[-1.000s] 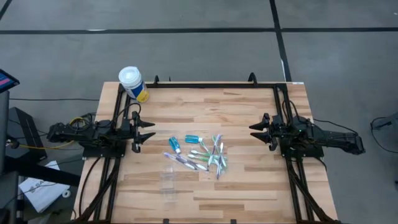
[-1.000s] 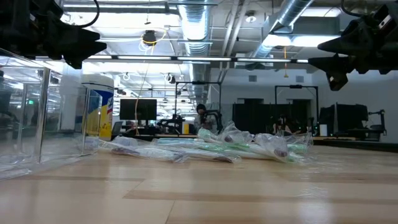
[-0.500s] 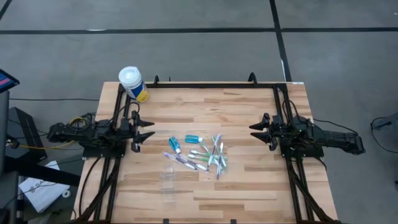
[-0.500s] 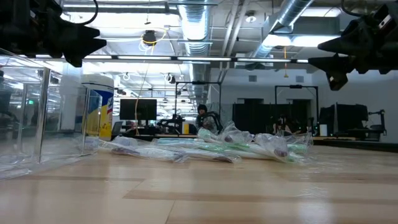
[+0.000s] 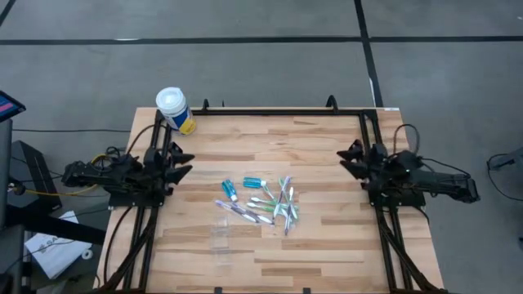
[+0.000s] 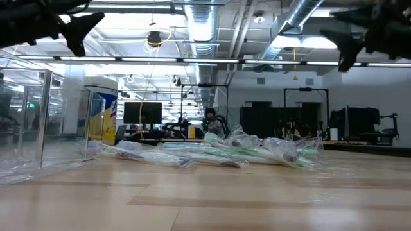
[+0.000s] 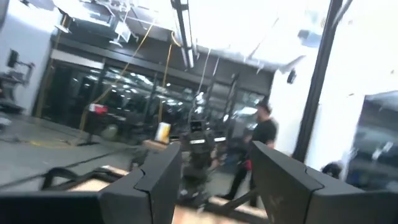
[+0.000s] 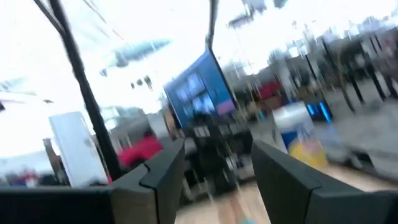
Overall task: Pick & Place toothbrushing station
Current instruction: Put the blue mouthwash into the transparent organizer
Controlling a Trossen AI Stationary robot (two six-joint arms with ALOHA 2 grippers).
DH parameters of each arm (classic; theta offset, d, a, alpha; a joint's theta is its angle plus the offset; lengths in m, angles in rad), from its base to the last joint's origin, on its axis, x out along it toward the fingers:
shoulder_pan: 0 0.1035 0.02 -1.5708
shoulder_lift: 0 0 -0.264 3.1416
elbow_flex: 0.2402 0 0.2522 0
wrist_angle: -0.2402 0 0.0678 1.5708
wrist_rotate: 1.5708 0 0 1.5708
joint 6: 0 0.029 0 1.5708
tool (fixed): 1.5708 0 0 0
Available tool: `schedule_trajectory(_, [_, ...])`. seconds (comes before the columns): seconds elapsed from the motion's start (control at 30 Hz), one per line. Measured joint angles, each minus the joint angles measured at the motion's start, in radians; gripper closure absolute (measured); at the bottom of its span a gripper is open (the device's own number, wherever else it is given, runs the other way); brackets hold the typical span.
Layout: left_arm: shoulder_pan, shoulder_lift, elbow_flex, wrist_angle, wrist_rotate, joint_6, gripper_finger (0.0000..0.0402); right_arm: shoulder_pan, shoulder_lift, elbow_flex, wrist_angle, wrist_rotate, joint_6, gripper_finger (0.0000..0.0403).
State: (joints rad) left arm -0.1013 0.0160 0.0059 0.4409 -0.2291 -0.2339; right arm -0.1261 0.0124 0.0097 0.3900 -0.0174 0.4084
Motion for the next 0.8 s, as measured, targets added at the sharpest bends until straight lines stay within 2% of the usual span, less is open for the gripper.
schedule_trajectory(0.17, [0.000,0.009,0.000,0.069,-0.070,-0.146,0.0215,-0.001,0.000,0.000,0.165,0.051,0.000,0.0225])
schedule_trajectory(0.3, [0.000,0.057,0.000,0.158,-0.087,-0.171,0.0215,-0.001,0.000,0.000,0.299,0.105,0.013,0.0225])
schedule_trajectory(0.4, [0.000,0.108,0.000,0.207,-0.122,-0.222,0.0215,0.001,0.000,0.000,0.332,0.098,0.044,0.0225])
schedule_trajectory(0.57, [0.001,0.206,0.000,0.219,-0.217,-0.220,0.0215,0.002,0.000,0.000,0.335,0.099,0.096,0.0226])
schedule_trajectory(0.63, [0.005,0.249,0.000,0.242,-0.244,-0.271,0.0215,-0.001,0.003,0.000,0.355,0.164,0.114,0.0226])
schedule_trajectory(0.8, [0.011,0.346,0.000,0.393,-0.244,-0.350,0.0215,-0.014,0.009,0.000,0.317,0.500,0.121,0.0226])
